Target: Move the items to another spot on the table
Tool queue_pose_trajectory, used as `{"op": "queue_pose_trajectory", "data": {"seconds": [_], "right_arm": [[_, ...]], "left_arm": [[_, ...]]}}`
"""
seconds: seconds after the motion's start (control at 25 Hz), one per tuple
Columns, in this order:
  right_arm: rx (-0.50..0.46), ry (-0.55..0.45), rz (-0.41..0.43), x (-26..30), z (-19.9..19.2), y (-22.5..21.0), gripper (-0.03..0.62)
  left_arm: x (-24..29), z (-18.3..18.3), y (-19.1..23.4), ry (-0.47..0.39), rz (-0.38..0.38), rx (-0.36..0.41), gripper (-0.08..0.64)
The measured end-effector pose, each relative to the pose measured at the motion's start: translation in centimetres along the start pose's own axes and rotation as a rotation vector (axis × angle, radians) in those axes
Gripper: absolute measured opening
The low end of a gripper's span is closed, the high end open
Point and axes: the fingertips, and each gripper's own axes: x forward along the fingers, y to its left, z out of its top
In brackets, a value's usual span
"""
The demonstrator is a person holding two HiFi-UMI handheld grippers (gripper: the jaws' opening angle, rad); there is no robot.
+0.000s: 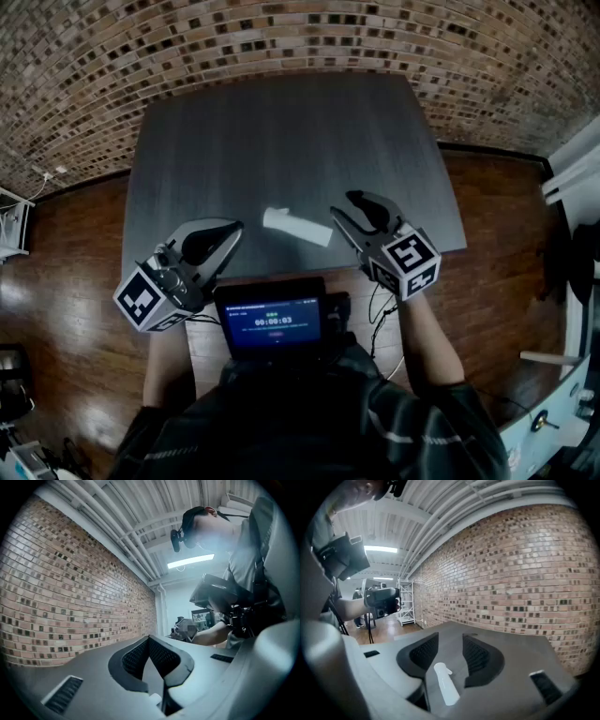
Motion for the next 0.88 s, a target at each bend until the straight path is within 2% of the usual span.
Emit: {"op": "queue_pose_trajectory", "data": {"seconds": [0.12,0.24,0.28,0.32,0.48,0.56,0.72,0.88], "right_arm": [[-0.015,0.079,0.048,3.3,-2.4,0.7,0.224],[-0.02,0.161,0.105,6.9,-4.9,1.9,0.234],[-0.025,0.199,0.126,8.0,-6.0,2.2,0.272],[-0.035,0.245,0.146,8.9,-7.3,2.5,0.291],[-0.093,0.427,0.194,12.2,-13.5,3.0,0.294],[-0.128,0.514,0.202,13.6,-17.0,2.9,0.348],[-0.191,0.675,0.211,15.2,-22.9,2.5,0.348],[-0.21,0.737,0.208,16.0,-25.4,2.0,0.348]], "left_arm": [[-1.1,-0.7,1.0,-0.001,0.019,-0.01,-0.006],[-3.0,-0.4,2.8,-0.001,0.054,-0.011,-0.006],[-3.4,-0.3,3.2,-0.003,0.062,-0.003,-0.006],[-3.8,-0.4,3.6,-0.001,0.068,0.0,-0.006],[-5.4,-2.2,4.4,0.028,0.092,-0.042,-0.006],[-6.0,-3.0,4.8,0.028,0.104,-0.059,-0.006],[-6.8,-4.0,5.2,0.026,0.119,-0.086,-0.006],[-6.9,-4.0,5.8,0.013,0.127,-0.105,-0.006]]}}
